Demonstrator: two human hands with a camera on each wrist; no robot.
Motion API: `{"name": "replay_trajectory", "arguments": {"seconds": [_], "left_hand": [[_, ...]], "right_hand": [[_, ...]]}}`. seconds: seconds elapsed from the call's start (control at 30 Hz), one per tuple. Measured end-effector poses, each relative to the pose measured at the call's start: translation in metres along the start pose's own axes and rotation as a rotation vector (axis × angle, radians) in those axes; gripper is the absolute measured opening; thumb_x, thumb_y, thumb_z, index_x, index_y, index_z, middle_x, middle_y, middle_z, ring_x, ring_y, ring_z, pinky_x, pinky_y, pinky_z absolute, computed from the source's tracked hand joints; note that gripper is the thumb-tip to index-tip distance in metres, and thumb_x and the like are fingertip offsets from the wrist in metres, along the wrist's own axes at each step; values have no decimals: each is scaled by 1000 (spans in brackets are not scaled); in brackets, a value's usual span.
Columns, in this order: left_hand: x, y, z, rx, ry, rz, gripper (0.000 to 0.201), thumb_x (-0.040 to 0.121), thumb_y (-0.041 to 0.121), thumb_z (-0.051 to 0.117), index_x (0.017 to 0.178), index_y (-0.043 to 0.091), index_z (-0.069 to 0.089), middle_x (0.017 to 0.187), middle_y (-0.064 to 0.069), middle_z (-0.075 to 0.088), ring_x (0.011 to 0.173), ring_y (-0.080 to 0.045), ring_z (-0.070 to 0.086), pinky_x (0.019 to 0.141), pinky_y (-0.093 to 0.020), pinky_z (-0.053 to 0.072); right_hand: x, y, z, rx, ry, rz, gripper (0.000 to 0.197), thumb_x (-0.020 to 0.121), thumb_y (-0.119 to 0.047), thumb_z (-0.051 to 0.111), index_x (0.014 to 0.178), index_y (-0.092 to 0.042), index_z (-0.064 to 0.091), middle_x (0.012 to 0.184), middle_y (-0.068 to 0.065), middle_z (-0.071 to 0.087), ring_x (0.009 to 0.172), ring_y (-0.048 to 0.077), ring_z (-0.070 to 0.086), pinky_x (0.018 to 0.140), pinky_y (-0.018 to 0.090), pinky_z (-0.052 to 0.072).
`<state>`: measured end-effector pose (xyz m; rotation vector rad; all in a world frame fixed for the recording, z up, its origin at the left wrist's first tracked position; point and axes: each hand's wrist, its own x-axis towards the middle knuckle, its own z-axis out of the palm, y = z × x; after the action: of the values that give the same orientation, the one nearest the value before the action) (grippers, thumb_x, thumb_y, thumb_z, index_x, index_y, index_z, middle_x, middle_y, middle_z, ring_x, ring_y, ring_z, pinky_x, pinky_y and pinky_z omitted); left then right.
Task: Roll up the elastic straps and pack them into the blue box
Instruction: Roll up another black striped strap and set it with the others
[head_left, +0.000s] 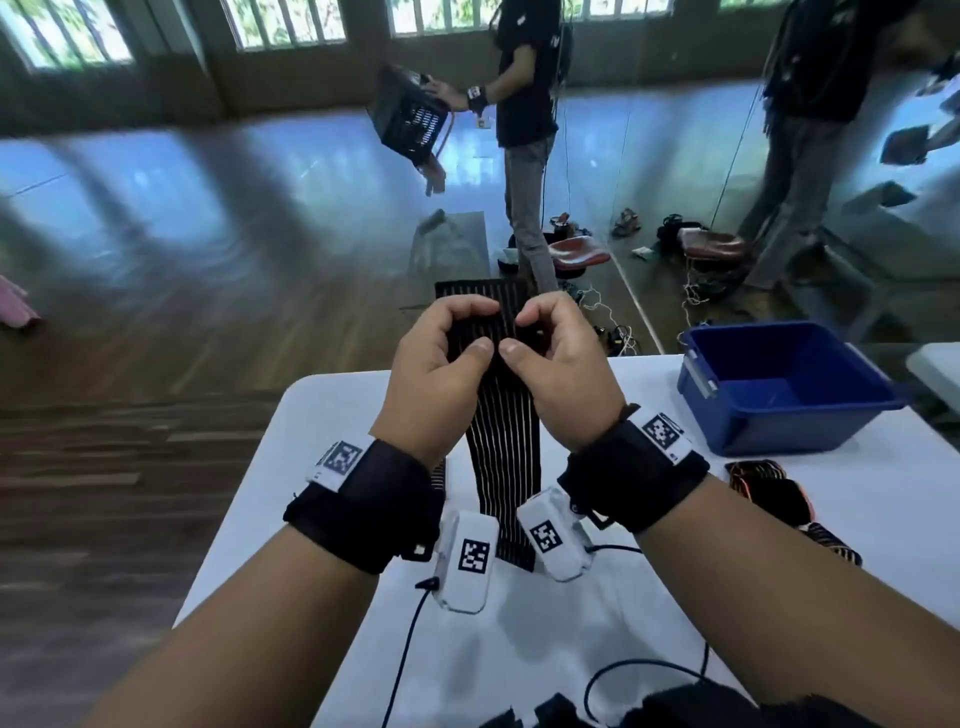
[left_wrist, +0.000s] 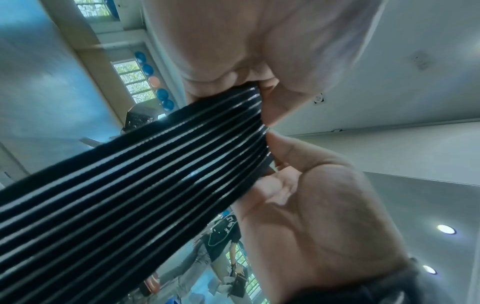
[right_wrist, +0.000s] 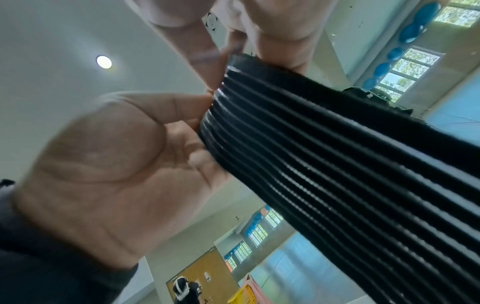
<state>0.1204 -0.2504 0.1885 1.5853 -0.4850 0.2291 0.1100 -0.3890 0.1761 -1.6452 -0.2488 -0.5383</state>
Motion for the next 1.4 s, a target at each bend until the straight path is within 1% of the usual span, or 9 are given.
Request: {"name": "replay_trajectory", "arguments": {"seconds": [0.1, 0.3, 0.5, 0.67, 0.83, 1.03, 1.17, 1.23, 1.4], "left_hand": [[6, 4, 13, -47, 4, -22, 35, 86, -2, 52, 116, 12, 63, 113, -11, 68, 108, -28, 65, 96, -48, 54], [25, 2, 34, -101, 14, -62, 36, 87, -2, 51, 110, 21, 63, 111, -4, 67, 102, -20, 65, 92, -45, 56], [47, -24, 63, -42, -30, -86, 35, 86, -3, 52, 107, 21, 64, 114, -5, 68, 104, -20, 66, 92, -47, 57], [74, -63, 79, 5, -14, -200, 40, 87, -9, 51, 101, 26, 64, 108, -2, 69, 94, -16, 69, 84, -40, 60], [89, -115, 79, 215, -91, -331, 33, 84, -5, 58, 91, 27, 63, 97, -1, 68, 90, -24, 69, 79, -39, 61], [89, -181, 71, 433, -166, -405, 30, 79, -3, 67, 83, 26, 63, 83, 4, 64, 78, -18, 64, 60, -22, 50], [85, -227, 69, 497, -202, -469, 34, 78, -3, 63, 72, 31, 61, 90, -2, 69, 83, -23, 66, 73, -30, 58], [85, -246, 68, 532, -234, -494, 33, 76, -1, 65, 72, 31, 62, 91, 0, 68, 87, -23, 67, 80, -32, 59], [89, -279, 66, 555, -317, -534, 29, 69, 3, 73, 80, 29, 66, 95, 0, 69, 90, -23, 69, 85, -40, 61]], "right_hand": [[-4, 3, -13, -8, 18, 22, 27, 76, -14, 65, 89, -30, 49, 88, -6, 54, 81, 13, 54, 76, 41, 50], [-39, 26, -38, -161, -59, 100, 28, 76, 4, 71, 90, -17, 60, 84, -15, 59, 79, 4, 57, 75, 24, 47], [-96, 88, -46, -199, -288, 500, 44, 67, -3, 78, 100, -29, 67, 97, 3, 72, 89, 18, 68, 82, 48, 57], [-142, 105, -57, -327, -483, 752, 45, 65, -15, 80, 102, -35, 65, 103, -3, 67, 90, 16, 65, 73, 23, 53], [-188, 118, -60, -321, -593, 1007, 38, 73, -13, 80, 100, -35, 64, 98, 5, 67, 70, 19, 64, 67, 41, 57], [-219, 119, -65, -327, -536, 1095, 43, 75, -7, 78, 108, -30, 61, 81, 3, 66, 58, 16, 61, 58, 35, 52], [-235, 118, -69, -377, -481, 1087, 57, 70, -7, 81, 114, -36, 58, 108, 10, 66, 58, 2, 60, 55, 22, 52], [-244, 116, -68, -417, -440, 1081, 62, 72, -4, 77, 118, -38, 53, 110, 2, 64, 57, -3, 60, 54, 18, 50], [-264, 117, -63, -487, -334, 1033, 61, 75, -9, 67, 119, -45, 46, 108, -6, 66, 88, 9, 67, 75, 25, 57]]}}
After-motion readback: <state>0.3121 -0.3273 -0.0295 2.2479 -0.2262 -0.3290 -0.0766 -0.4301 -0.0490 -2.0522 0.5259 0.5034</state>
